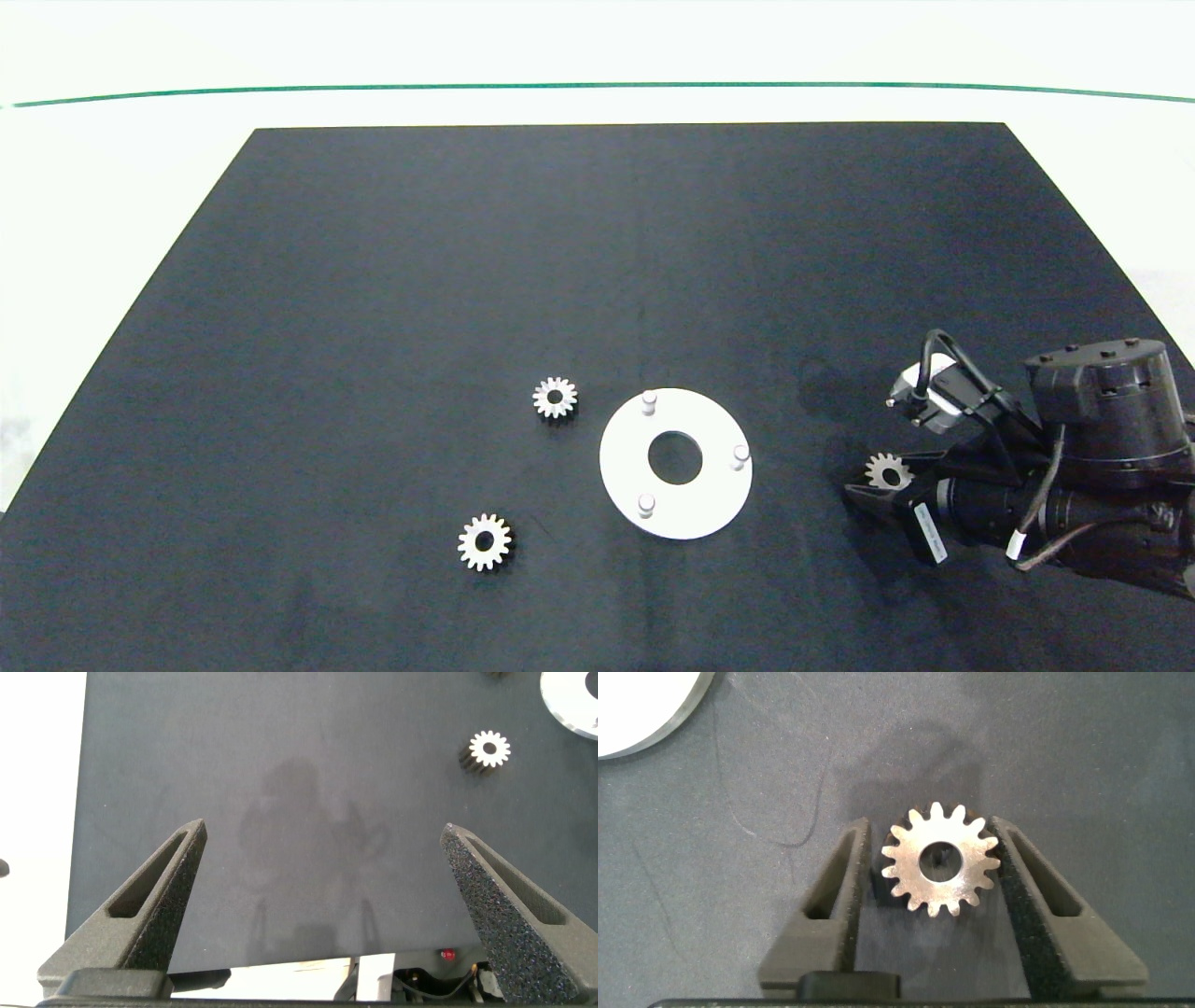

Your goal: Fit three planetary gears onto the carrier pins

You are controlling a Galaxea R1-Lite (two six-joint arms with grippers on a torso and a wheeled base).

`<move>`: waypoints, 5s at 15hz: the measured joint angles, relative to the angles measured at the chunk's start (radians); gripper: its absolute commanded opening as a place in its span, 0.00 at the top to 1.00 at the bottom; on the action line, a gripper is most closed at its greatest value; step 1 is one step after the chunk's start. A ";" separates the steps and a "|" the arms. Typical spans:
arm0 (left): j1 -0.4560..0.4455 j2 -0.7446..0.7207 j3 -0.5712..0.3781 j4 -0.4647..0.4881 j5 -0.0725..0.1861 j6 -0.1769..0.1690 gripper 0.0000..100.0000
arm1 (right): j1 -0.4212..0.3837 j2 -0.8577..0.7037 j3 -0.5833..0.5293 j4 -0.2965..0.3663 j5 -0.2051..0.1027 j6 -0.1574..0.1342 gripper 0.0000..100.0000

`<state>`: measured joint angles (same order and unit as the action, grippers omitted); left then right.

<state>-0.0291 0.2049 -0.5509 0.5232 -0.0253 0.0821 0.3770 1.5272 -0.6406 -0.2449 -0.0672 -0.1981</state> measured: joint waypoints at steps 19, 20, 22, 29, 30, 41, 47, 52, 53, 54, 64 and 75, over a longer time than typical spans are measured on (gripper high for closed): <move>-0.003 0.002 0.001 0.000 -0.001 -0.006 0.00 | 0.028 -0.076 -0.036 0.110 -0.027 -0.004 0.84; -0.003 0.003 0.002 0.000 -0.001 -0.006 0.00 | 0.046 -0.097 -0.074 0.194 -0.031 -0.004 0.84; -0.003 0.004 0.002 0.000 -0.001 -0.006 0.00 | 0.096 -0.139 -0.170 0.359 -0.033 0.001 0.84; -0.002 0.003 0.002 0.016 0.000 -0.006 0.00 | 0.281 -0.088 -0.312 0.337 -0.125 0.052 0.84; -0.002 0.003 0.002 0.016 -0.001 -0.006 0.00 | 0.294 -0.061 -0.313 0.297 -0.140 0.052 0.84; -0.004 0.009 0.001 0.016 -0.002 -0.006 0.00 | 0.346 0.113 -0.352 0.225 -0.159 0.054 0.84; -0.004 0.009 0.001 0.016 -0.002 -0.007 0.00 | 0.343 0.146 -0.360 0.209 -0.158 0.054 0.84; -0.004 0.009 0.001 0.016 -0.002 -0.007 0.00 | 0.341 0.159 -0.369 0.208 -0.159 0.054 0.84; -0.004 0.009 0.001 0.016 -0.002 -0.007 0.00 | 0.341 0.161 -0.369 0.208 -0.159 0.053 0.84; -0.004 0.010 0.001 0.016 -0.002 -0.007 0.00 | 0.340 0.162 -0.369 0.208 -0.159 0.054 0.84; -0.006 0.009 0.001 0.016 -0.002 -0.007 0.00 | 0.344 0.179 -0.369 0.209 -0.178 0.071 0.00; -0.013 0.010 0.010 0.024 -0.006 -0.006 0.00 | 0.362 -0.058 -0.317 0.304 -0.212 0.097 0.00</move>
<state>-0.0423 0.2153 -0.5406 0.5470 -0.0311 0.0760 0.7387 1.4691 -0.9572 0.0591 -0.2794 -0.1015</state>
